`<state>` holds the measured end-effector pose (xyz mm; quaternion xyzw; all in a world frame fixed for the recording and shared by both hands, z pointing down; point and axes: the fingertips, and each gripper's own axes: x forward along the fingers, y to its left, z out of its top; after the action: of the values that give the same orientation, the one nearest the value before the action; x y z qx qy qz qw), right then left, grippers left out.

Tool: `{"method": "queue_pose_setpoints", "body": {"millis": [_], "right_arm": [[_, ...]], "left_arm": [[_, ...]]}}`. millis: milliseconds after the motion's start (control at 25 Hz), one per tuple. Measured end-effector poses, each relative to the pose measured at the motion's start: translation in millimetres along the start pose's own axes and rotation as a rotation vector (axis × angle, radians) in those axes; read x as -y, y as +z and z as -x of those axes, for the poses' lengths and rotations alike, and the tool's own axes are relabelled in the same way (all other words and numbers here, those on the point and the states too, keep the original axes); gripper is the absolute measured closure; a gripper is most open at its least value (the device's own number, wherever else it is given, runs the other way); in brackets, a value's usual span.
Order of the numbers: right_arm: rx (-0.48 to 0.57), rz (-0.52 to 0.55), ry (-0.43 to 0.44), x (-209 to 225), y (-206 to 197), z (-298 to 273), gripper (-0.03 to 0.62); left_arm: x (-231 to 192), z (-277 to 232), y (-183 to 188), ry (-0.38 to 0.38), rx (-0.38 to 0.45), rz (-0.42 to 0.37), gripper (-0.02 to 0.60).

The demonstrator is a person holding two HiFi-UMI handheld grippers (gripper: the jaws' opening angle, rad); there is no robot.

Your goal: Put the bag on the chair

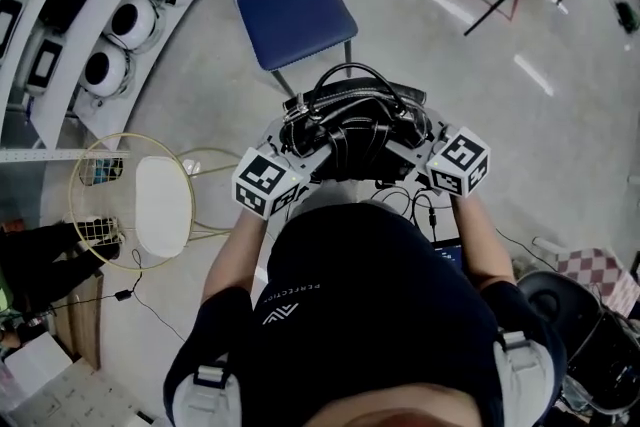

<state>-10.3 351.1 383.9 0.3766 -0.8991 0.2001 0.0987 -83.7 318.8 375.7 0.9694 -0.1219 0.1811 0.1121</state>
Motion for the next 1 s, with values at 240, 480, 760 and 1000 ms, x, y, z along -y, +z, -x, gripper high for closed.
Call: {"method": "queue_pose_setpoints", "body": {"millis": [240,480,760,1000], "right_arm": [[-0.012,-0.007,0.012,30,7,-18,0.355],[-0.031,-0.021,0.049,61,26,-47,0.355],[-0.029,-0.020,0.075,77,32,-63,0.355],[-0.046,0.006,0.117,87,45,-86,0.355]], "left_arm": [[-30,-16,4,0.019,-0.003,0.014,0.347],[-72,-26,15,0.055,-0.008,0.040,0.345],[-93,-30,17,0.078,-0.023,0.043,0.345],[-116,-24,20,0.133,-0.019,0.062,0.344]]}}
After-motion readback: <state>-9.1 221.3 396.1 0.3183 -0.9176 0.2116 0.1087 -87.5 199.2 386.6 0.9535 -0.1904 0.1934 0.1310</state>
